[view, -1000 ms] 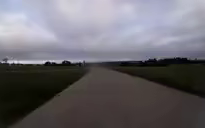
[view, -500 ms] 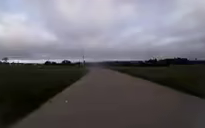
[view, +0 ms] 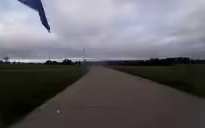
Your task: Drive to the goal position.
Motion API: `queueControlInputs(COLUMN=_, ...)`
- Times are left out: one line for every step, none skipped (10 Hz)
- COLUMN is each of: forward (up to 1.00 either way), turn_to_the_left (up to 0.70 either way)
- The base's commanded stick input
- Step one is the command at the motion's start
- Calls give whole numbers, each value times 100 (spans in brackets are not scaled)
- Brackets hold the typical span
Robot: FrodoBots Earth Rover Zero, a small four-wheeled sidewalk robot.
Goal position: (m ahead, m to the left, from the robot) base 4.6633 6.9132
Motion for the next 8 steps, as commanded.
queueControlInputs(forward=85, turn_to_the_left=0)
queueControlInputs(forward=85, turn_to_the_left=0)
queueControlInputs(forward=85, turn_to_the_left=0)
queueControlInputs(forward=85, turn_to_the_left=0)
queueControlInputs(forward=85, turn_to_the_left=-15)
queueControlInputs(forward=85, turn_to_the_left=-23)
queueControlInputs(forward=85, turn_to_the_left=0)
queueControlInputs(forward=85, turn_to_the_left=0)
